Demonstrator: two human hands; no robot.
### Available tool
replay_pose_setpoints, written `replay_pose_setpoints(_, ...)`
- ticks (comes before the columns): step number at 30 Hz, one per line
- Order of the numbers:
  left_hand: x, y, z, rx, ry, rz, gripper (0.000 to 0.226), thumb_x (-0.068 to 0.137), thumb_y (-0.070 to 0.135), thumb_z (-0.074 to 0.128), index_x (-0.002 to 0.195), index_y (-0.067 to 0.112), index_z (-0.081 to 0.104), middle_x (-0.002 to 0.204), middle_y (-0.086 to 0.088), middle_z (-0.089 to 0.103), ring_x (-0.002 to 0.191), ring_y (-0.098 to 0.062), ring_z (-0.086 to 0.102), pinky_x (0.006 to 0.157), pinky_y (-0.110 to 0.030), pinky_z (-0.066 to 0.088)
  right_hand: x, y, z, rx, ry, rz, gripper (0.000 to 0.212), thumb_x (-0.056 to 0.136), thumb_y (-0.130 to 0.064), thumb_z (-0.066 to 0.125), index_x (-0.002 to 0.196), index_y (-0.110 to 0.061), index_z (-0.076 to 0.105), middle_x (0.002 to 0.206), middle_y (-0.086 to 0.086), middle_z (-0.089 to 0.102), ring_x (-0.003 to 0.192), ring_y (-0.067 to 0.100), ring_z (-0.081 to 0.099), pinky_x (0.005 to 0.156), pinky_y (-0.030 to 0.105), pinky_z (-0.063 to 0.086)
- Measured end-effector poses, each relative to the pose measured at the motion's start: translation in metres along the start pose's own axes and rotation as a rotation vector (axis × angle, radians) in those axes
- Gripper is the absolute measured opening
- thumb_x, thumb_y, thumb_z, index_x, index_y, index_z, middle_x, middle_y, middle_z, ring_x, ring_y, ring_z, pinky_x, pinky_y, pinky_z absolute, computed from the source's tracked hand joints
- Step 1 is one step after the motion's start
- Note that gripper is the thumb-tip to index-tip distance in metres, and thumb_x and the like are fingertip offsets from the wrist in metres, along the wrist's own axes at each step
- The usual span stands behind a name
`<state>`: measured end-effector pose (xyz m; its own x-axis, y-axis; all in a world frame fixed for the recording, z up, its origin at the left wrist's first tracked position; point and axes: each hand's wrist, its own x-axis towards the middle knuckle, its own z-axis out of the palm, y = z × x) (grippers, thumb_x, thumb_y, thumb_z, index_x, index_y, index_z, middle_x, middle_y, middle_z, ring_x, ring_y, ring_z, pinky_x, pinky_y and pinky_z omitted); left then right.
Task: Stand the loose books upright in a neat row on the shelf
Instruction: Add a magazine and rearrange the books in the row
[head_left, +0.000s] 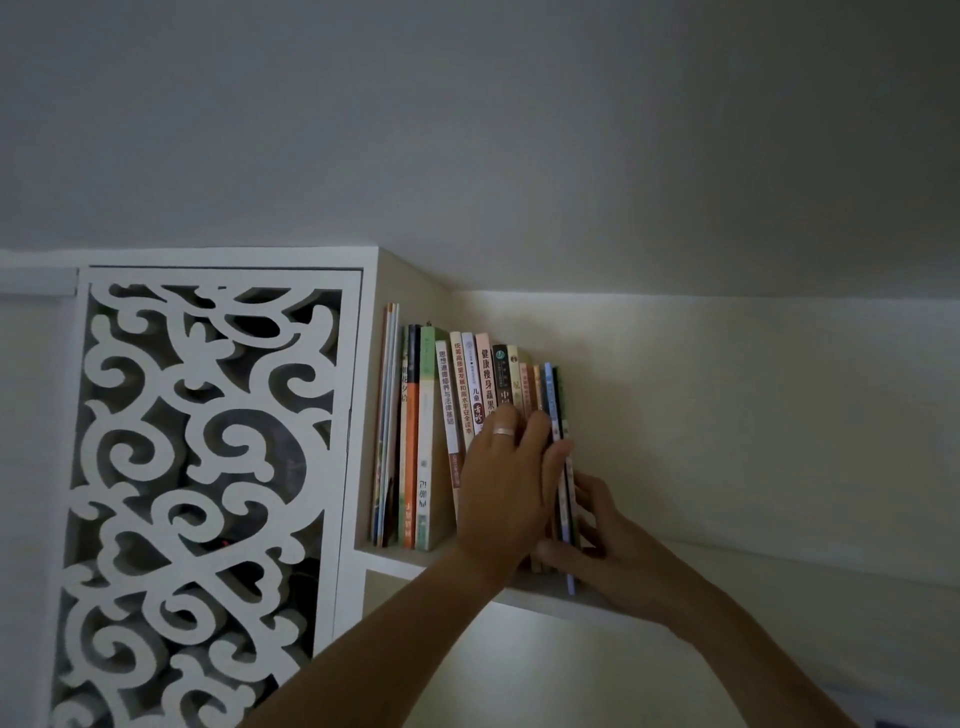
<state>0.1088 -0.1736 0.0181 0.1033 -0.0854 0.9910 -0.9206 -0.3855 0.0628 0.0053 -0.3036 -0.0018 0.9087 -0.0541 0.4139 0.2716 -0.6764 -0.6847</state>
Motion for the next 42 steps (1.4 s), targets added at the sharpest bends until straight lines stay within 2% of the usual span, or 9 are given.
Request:
replay_pose_setpoints(5, -0.016, -0.028, -0.007, 0.067, 0.024, 0.171, 0.03, 0.109, 0.038, 0.035, 0.114, 0.02, 0.057, 0.116, -0.005, 0.056, 0.099, -0.016, 0.055, 0.085, -0.036, 0.054, 0.0, -0.001, 0.001, -0.045, 0.164, 0.034, 0.085, 0.079, -0.055, 0.075, 0.152, -0.049, 0.031, 0.141, -0.021, 0.053, 0.124, 0.006, 0.058, 0.087, 0.013, 0.05)
replay_pose_setpoints(8, -0.023, -0.062, -0.012, 0.204, 0.081, 0.154, 0.03, 0.104, 0.039, 0.045, 0.124, 0.019, 0.053, 0.133, -0.01, 0.051, 0.121, -0.026, 0.051, 0.101, -0.043, 0.045, 0.002, -0.006, 0.001, -0.147, 0.216, 0.078, 0.088, 0.072, -0.065, 0.072, 0.15, -0.055, 0.031, 0.122, -0.018, 0.059, 0.108, 0.006, 0.063, 0.09, 0.028, 0.054)
replay_pose_setpoints(13, -0.019, -0.089, -0.015, 0.209, 0.04, 0.167, 0.046, 0.106, 0.041, 0.042, 0.144, 0.015, 0.045, 0.155, -0.021, 0.042, 0.154, -0.036, 0.029, 0.127, -0.055, 0.021, 0.006, -0.011, 0.003, -0.259, 0.182, 0.117, 0.086, 0.082, -0.062, 0.068, 0.154, -0.051, 0.024, 0.111, -0.017, 0.061, 0.087, -0.003, 0.066, 0.071, 0.012, 0.049)
replay_pose_setpoints(19, -0.018, -0.088, -0.016, 0.072, 0.024, 0.112, 0.045, 0.108, 0.033, 0.043, 0.148, 0.014, 0.043, 0.161, -0.016, 0.036, 0.157, -0.031, 0.023, 0.124, -0.059, 0.026, 0.014, -0.02, 0.015, -0.337, 0.214, 0.081, 0.084, 0.084, -0.059, 0.069, 0.155, -0.045, 0.027, 0.106, -0.022, 0.06, 0.078, -0.007, 0.065, 0.067, 0.008, 0.049)
replay_pose_setpoints(24, -0.017, -0.085, -0.02, -0.138, 0.05, -0.011, 0.044, 0.109, 0.021, 0.046, 0.15, 0.006, 0.042, 0.162, -0.014, 0.027, 0.156, -0.027, 0.024, 0.121, -0.053, 0.036, 0.027, -0.028, 0.035, -0.31, 0.207, 0.058, 0.088, 0.082, -0.063, 0.071, 0.151, -0.052, 0.017, 0.138, -0.016, 0.059, 0.086, -0.014, 0.056, 0.075, 0.002, 0.043)
replay_pose_setpoints(27, -0.019, -0.08, -0.023, -0.23, 0.068, -0.061, 0.052, 0.105, 0.009, 0.049, 0.155, 0.005, 0.035, 0.167, -0.01, 0.016, 0.158, -0.026, 0.018, 0.122, -0.055, 0.034, 0.034, -0.025, 0.051, -0.245, 0.226, 0.049, 0.117, 0.055, -0.083, 0.078, 0.148, -0.05, 0.016, 0.141, -0.023, 0.05, 0.115, -0.002, 0.058, 0.097, 0.022, 0.052)
replay_pose_setpoints(30, -0.021, -0.08, -0.025, -0.276, 0.087, -0.1, 0.054, 0.103, 0.009, 0.048, 0.155, 0.002, 0.035, 0.168, -0.011, 0.012, 0.158, -0.026, 0.017, 0.121, -0.054, 0.037, 0.036, -0.017, 0.062, -0.234, 0.326, 0.056, 0.132, 0.04, -0.085, 0.081, 0.147, -0.044, 0.017, 0.134, -0.016, 0.054, 0.118, 0.009, 0.06, 0.094, 0.035, 0.057)
replay_pose_setpoints(38, -0.02, -0.086, -0.022, -0.12, 0.023, 0.011, 0.071, 0.099, 0.044, 0.057, 0.156, 0.008, 0.035, 0.169, -0.014, 0.011, 0.159, -0.032, 0.01, 0.123, -0.06, 0.028, 0.03, -0.017, 0.052, -0.056, 0.311, 0.028, 0.097, 0.065, -0.052, 0.09, 0.133, -0.065, 0.023, 0.113, -0.032, 0.059, 0.097, -0.014, 0.064, 0.076, 0.009, 0.052)
replay_pose_setpoints(42, -0.019, -0.09, -0.021, -0.056, 0.018, 0.08, 0.075, 0.094, 0.051, 0.064, 0.156, 0.018, 0.037, 0.169, -0.018, 0.009, 0.158, -0.036, 0.01, 0.121, -0.065, 0.027, 0.026, -0.014, 0.031, -0.069, 0.291, 0.13, 0.09, 0.071, -0.07, 0.076, 0.146, -0.06, 0.027, 0.121, -0.016, 0.057, 0.106, 0.006, 0.062, 0.077, 0.021, 0.049)
